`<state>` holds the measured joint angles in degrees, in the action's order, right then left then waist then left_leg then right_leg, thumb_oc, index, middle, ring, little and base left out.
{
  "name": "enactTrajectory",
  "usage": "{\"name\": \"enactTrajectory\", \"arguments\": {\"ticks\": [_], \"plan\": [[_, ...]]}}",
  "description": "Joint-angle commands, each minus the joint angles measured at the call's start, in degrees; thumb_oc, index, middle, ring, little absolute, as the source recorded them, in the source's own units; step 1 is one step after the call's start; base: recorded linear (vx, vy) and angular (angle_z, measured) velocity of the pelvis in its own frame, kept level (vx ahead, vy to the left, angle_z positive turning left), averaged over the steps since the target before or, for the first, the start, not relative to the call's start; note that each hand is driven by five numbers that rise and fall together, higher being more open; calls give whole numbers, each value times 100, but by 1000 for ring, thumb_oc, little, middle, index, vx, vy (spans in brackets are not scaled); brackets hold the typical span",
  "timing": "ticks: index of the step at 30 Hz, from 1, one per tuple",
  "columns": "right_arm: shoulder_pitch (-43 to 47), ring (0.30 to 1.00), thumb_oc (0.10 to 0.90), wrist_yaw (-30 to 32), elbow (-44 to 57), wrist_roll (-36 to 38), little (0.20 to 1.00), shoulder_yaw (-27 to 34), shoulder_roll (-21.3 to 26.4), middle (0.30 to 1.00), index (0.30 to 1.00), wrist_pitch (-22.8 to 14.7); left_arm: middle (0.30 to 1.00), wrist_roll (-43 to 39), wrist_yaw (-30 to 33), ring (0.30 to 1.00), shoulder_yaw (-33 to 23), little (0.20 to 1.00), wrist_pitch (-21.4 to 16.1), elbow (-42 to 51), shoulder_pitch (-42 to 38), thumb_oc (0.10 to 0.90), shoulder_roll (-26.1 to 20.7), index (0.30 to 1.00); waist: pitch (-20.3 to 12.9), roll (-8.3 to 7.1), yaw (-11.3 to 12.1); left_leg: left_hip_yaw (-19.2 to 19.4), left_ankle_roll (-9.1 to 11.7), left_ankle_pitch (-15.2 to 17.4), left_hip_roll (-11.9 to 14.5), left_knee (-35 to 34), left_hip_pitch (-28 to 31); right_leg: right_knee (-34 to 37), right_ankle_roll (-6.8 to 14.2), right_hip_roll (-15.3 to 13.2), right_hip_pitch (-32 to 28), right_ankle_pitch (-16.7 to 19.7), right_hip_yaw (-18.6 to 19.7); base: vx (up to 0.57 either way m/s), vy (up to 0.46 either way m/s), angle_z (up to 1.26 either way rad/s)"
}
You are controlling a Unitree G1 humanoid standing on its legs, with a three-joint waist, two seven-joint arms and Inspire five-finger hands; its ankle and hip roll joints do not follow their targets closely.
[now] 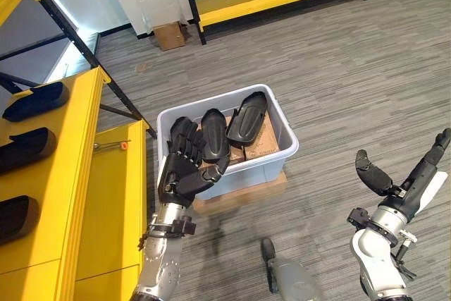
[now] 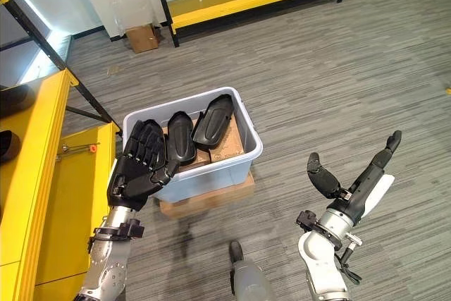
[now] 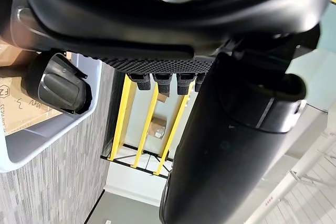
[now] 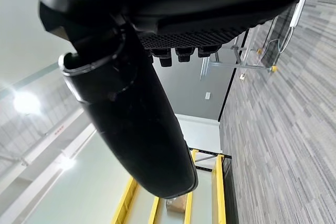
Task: Move parts from the plastic box to the shelf.
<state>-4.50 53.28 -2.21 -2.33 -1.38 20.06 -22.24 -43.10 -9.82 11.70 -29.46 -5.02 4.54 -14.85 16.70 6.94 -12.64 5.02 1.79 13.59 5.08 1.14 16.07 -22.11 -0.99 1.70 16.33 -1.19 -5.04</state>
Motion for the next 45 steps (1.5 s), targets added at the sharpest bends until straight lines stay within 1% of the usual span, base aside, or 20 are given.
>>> {"name": "enactTrajectory", "arguments": {"ticks": [1,2,5,9,10,11,13,14,15,17,19,20,22,23,25,26,29,32,40,45], "plan": [[277,1000,900,-199,675,-632,1000,-42,271,1000,1000,-769,1000,-274,-286,1000,-215,1000,-509,623,-311,900,-439,1000,-523,-356,9,411,-441,-301,-619,428,-493,1339,526,-379,-1126,33,395,165,-288,32],[287,1000,900,-456,705,-912,1000,-115,374,1000,1000,-638,1000,-343,-292,1000,-258,1000,-453,636,-311,900,-439,1000,-558,-341,24,390,-371,-442,-570,564,-529,1352,480,-340,-1179,-32,376,125,-229,19],[350,1000,900,-638,691,-1254,1000,-241,560,1000,1000,-408,1000,-361,-311,1000,-302,1000,-376,689,-299,900,-441,1000,-572,-334,60,303,-308,-589,-545,781,-620,1362,412,-304,-1235,-106,367,78,-205,3],[368,1000,900,-876,689,-1383,1000,-385,828,1000,1000,-385,1000,-359,-310,1000,-376,1000,-331,711,-224,900,-457,1000,-602,-322,117,222,-118,-980,-471,1424,-806,1304,238,-193,-1295,-280,298,52,-261,2],[352,1000,900,-1024,691,-1350,1000,-401,901,1000,1000,-391,1000,-403,-300,1000,-400,1000,-321,702,-211,900,-466,1000,-598,-322,120,233,-35,-1202,-434,1723,-875,1277,157,-143,-1319,-343,270,29,-434,-7],[304,1000,900,-1129,715,-1332,1000,-458,1015,1000,1000,-437,1000,-438,-348,1000,-427,1000,-306,676,-246,900,-493,1000,-559,-431,108,434,95,-1630,-254,2941,-1299,1271,-37,-102,-1456,-469,174,32,-447,1],[328,1000,900,-1150,661,-1318,1000,-536,1048,1000,1000,-393,1000,-458,-435,1000,-459,1000,-240,663,-295,900,-495,1000,-496,-554,152,534,27,-1592,-168,3720,-1835,1287,-117,-138,-1601,-511,152,92,-324,8],[434,1000,900,-1203,613,-1276,1000,-665,1013,1000,1000,-317,1000,-407,-865,1000,-458,1000,-280,659,-396,900,-587,1000,-366,-525,172,838,-267,-1214,22,2336,-2141,1063,-21,-74,-1785,-743,233,154,-113,-2],[429,1000,900,-1221,639,-1269,1000,-662,1017,1000,1000,-309,1000,-424,-884,1000,-460,1000,-282,681,-403,900,-606,1000,-368,-508,170,850,-261,-1276,42,2115,-2151,1054,-11,-63,-1777,-741,243,196,40,-16],[360,1000,900,-1257,778,-1203,1000,-695,1058,1000,1000,-227,1000,-512,-765,1000,-439,1000,-325,750,-418,900,-655,1000,-359,-425,156,801,-135,-1634,190,998,-2136,1027,103,-46,-1925,-853,279,136,115,-61],[316,1000,900,-1199,771,-1210,1000,-783,1085,1000,1000,-232,1000,-568,-670,1000,-437,1000,-363,693,-442,900,-692,1000,-387,-384,147,834,20,-1984,460,305,-2103,1065,196,-93,-2081,-921,249,172,100,1],[300,1000,900,-1183,790,-1197,1000,-819,1091,1000,1000,-196,1000,-585,-660,1000,-449,1000,-363,633,-460,900,-703,1000,-398,-386,146,843,98,-2176,619,165,-2107,1088,219,-123,-2169,-953,208,168,59,15],[289,1000,900,-1174,787,-1172,1000,-871,1094,1000,1000,-163,1000,-587,-694,1000,-475,1000,-363,506,-458,900,-668,1000,-396,-391,150,867,175,-2264,818,42,-2102,1053,248,-193,-2283,-1044,122,162,48,-34],[305,1000,900,-1201,751,-1155,1000,-866,1097,1000,1000,-175,1000,-574,-754,1000,-479,1000,-395,402,-459,900,-646,1000,-400,-396,130,935,169,-2100,827,-48,-1986,953,280,-269,-2332,-1157,67,152,70,-11],[326,1000,900,-1237,729,-1120,1000,-858,1095,1000,1000,-193,1000,-517,-840,1000,-480,1000,-419,351,-467,900,-635,1000,-397,-377,134,946,183,-2046,833,-69,-1938,851,281,-306,-2312,-1214,34,105,76,1],[337,1000,900,-1256,712,-1108,1000,-858,1097,1000,1000,-202,1000,-481,-901,1000,-473,1000,-436,321,-476,900,-617,1000,-407,-324,143,960,204,-2064,870,-71,-1942,798,259,-286,-2262,-1218,18,91,101,8],[293,1000,900,-1319,725,-1078,1000,-813,1115,1000,1000,-192,1000,-534,-917,1000,-467,1000,-438,269,-474,900,-573,1000,-388,-247,74,1049,217,-2009,796,-97,-1831,586,238,-336,-2183,-1333,-24,131,177,10],[190,1000,900,-1359,799,-1126,1000,-701,1134,1000,1000,-136,1000,-604,-965,1000,-405,1000,-456,242,-461,900,-520,1000,-430,-163,23,1179,157,-1812,549,-14,-1851,600,257,-459,-2099,-1286,-111,164,262,16],[198,1000,900,-1461,813,-1154,1000,-692,1108,1000,1000,-30,1000,-536,-713,1000,-370,1000,-409,294,-409,900,-519,1000,-539,-152,59,1354,108,-1728,360,-21,-1885,910,344,-609,-2132,-1110,-306,59,82,11],[181,1000,900,-1444,836,-1159,1000,-646,1073,1000,1000,97,1000,-453,-626,1000,-402,1000,-330,248,-368,900,-522,1000,-608,-188,40,1606,94,-1561,274,49,-1876,930,386,-711,-2210,-1207,-472,60,40,17]]}}
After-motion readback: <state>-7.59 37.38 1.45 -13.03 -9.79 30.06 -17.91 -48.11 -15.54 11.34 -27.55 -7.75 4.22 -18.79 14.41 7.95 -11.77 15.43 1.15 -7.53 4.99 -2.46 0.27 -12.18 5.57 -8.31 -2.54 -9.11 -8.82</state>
